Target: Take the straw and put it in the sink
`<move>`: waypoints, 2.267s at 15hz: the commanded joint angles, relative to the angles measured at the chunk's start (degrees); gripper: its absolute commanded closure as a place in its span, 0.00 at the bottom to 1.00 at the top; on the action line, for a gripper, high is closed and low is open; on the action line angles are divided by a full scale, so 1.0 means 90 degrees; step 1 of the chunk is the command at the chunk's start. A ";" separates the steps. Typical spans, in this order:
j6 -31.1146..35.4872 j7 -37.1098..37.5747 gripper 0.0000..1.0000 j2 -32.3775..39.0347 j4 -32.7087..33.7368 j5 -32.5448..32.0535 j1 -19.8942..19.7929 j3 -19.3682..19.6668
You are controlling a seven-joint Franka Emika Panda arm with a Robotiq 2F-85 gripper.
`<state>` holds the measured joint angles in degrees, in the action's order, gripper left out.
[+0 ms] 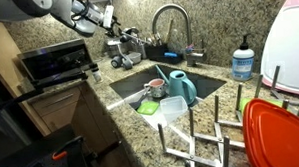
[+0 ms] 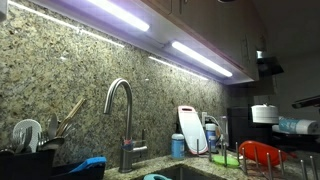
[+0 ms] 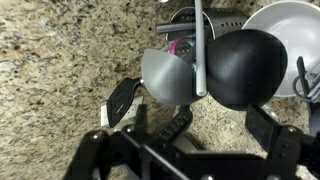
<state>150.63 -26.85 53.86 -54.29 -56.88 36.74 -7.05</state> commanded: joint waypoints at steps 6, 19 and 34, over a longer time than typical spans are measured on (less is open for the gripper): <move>-0.0068 -0.0497 0.57 0.0273 0.0393 0.0209 0.0024 -0.0006; -0.0093 -0.0341 0.72 0.0231 0.0288 0.0541 -0.0054 -0.0095; -0.0308 -0.0034 0.00 0.0102 0.0130 0.0520 -0.0028 0.0068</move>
<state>149.56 -28.77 56.08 -52.33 -52.13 36.22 -7.11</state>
